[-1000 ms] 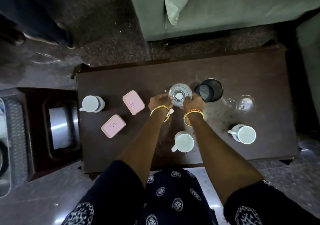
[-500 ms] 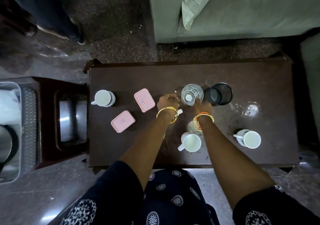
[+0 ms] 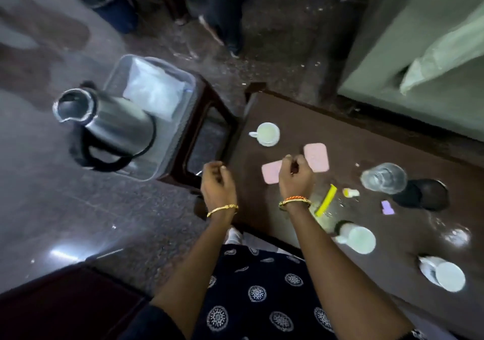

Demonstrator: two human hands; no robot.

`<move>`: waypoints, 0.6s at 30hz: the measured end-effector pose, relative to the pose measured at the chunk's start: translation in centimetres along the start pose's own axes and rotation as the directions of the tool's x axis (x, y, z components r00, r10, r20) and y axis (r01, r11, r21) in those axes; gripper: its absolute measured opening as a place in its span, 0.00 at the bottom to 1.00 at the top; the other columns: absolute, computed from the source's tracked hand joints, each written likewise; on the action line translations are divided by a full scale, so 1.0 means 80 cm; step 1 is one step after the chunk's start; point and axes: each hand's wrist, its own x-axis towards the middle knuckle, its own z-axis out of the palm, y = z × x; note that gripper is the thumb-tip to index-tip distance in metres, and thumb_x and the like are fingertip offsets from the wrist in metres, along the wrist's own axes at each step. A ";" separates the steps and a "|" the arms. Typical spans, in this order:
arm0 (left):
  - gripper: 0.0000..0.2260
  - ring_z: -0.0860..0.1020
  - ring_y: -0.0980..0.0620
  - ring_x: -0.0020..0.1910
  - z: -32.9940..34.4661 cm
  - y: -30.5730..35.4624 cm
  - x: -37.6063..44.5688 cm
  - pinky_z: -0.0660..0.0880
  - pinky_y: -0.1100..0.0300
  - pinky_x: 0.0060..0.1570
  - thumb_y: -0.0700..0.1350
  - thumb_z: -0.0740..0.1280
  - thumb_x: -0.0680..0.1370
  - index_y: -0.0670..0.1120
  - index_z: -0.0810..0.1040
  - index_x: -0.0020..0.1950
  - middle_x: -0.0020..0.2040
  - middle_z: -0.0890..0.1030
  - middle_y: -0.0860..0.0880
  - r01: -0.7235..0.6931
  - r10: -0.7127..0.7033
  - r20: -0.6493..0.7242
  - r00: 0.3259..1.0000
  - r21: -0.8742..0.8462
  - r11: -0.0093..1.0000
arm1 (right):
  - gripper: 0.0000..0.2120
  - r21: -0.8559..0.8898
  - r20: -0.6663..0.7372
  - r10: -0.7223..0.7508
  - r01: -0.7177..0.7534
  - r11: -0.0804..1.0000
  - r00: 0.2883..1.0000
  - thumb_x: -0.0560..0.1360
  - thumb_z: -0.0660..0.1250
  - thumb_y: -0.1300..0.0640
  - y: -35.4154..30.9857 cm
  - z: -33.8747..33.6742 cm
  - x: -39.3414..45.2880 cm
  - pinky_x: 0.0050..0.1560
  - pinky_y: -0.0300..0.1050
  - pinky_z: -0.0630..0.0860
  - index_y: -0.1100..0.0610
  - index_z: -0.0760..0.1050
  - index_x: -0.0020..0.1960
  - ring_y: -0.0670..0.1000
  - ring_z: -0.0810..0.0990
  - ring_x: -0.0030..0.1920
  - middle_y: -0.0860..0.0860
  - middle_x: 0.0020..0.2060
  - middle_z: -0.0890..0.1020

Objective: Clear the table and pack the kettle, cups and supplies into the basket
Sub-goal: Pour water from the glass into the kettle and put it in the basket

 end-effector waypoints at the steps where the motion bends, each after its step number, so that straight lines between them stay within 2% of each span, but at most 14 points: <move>1: 0.06 0.76 0.49 0.41 -0.026 -0.008 0.019 0.69 0.70 0.40 0.38 0.64 0.75 0.41 0.74 0.52 0.43 0.78 0.43 0.050 -0.056 -0.111 0.992 -0.054 0.997 | 0.14 0.013 0.067 -0.037 0.036 0.999 0.997 0.71 0.62 0.54 -0.015 0.024 -0.013 0.33 0.49 0.69 0.59 0.69 0.30 0.57 0.73 0.30 0.58 0.25 0.74; 4: 0.18 0.74 0.45 0.47 -0.094 -0.029 0.073 0.69 0.65 0.47 0.34 0.65 0.73 0.35 0.69 0.61 0.56 0.73 0.35 0.157 -0.210 -0.360 0.909 -0.172 0.973 | 0.14 0.073 0.213 -0.130 0.117 0.990 0.968 0.71 0.64 0.56 -0.054 0.084 -0.049 0.32 0.47 0.69 0.59 0.68 0.29 0.53 0.70 0.28 0.57 0.23 0.73; 6: 0.26 0.71 0.39 0.59 -0.135 -0.045 0.111 0.68 0.59 0.58 0.33 0.66 0.71 0.33 0.63 0.68 0.63 0.67 0.34 0.195 -0.271 -0.445 0.853 -0.209 0.958 | 0.13 0.098 0.299 -0.178 0.155 0.983 0.937 0.71 0.64 0.56 -0.081 0.125 -0.074 0.33 0.43 0.66 0.59 0.69 0.29 0.50 0.70 0.27 0.57 0.24 0.75; 8: 0.33 0.64 0.41 0.70 -0.167 -0.060 0.144 0.61 0.60 0.68 0.33 0.66 0.70 0.35 0.57 0.73 0.70 0.61 0.36 0.200 -0.270 -0.462 0.845 -0.196 0.960 | 0.12 0.120 0.407 -0.185 0.148 0.982 0.894 0.71 0.65 0.55 -0.107 0.162 -0.098 0.33 0.40 0.67 0.60 0.71 0.31 0.48 0.72 0.28 0.57 0.25 0.78; 10: 0.36 0.59 0.44 0.74 -0.193 -0.074 0.175 0.56 0.63 0.71 0.33 0.65 0.70 0.38 0.53 0.75 0.74 0.58 0.38 0.188 -0.240 -0.420 0.875 -0.162 0.969 | 0.11 0.131 0.542 -0.173 0.120 0.984 0.823 0.71 0.66 0.56 -0.135 0.202 -0.122 0.35 0.41 0.71 0.60 0.73 0.33 0.51 0.75 0.30 0.58 0.28 0.80; 12: 0.32 0.66 0.46 0.71 -0.209 -0.084 0.197 0.63 0.69 0.66 0.31 0.63 0.70 0.40 0.60 0.73 0.72 0.66 0.40 0.189 -0.228 -0.351 0.908 -0.143 0.972 | 0.08 0.120 0.652 -0.157 0.104 0.987 0.741 0.72 0.67 0.57 -0.164 0.235 -0.143 0.37 0.41 0.73 0.59 0.75 0.35 0.50 0.76 0.32 0.56 0.31 0.81; 13: 0.28 0.72 0.47 0.65 -0.215 -0.088 0.205 0.69 0.70 0.59 0.29 0.60 0.70 0.40 0.66 0.70 0.67 0.73 0.40 0.194 -0.225 -0.317 0.921 -0.126 0.973 | 0.06 0.114 0.699 -0.144 0.090 0.989 0.700 0.72 0.67 0.56 -0.178 0.251 -0.152 0.37 0.39 0.72 0.58 0.77 0.38 0.49 0.76 0.33 0.53 0.31 0.81; 14: 0.25 0.76 0.47 0.59 -0.220 -0.091 0.211 0.72 0.67 0.53 0.28 0.58 0.69 0.40 0.71 0.65 0.61 0.78 0.41 0.199 -0.221 -0.295 0.929 -0.105 0.974 | 0.05 0.108 0.740 -0.122 0.063 0.992 0.662 0.71 0.68 0.56 -0.191 0.266 -0.160 0.36 0.36 0.71 0.58 0.78 0.40 0.47 0.76 0.33 0.50 0.32 0.80; 16: 0.24 0.77 0.51 0.50 -0.226 -0.095 0.218 0.72 0.63 0.47 0.27 0.56 0.68 0.39 0.75 0.60 0.53 0.81 0.42 0.209 -0.223 -0.285 0.932 -0.077 0.975 | 0.08 0.079 0.805 -0.071 0.013 0.997 0.588 0.70 0.70 0.52 -0.212 0.290 -0.171 0.38 0.38 0.71 0.57 0.77 0.43 0.45 0.76 0.35 0.47 0.33 0.79; 18: 0.23 0.76 0.52 0.47 -0.228 -0.095 0.219 0.71 0.67 0.45 0.26 0.55 0.67 0.38 0.77 0.58 0.50 0.81 0.43 0.218 -0.230 -0.290 0.929 -0.073 0.973 | 0.14 0.031 0.849 -0.030 0.007 0.999 0.528 0.68 0.71 0.47 -0.227 0.306 -0.177 0.42 0.44 0.74 0.58 0.78 0.43 0.50 0.79 0.40 0.50 0.38 0.82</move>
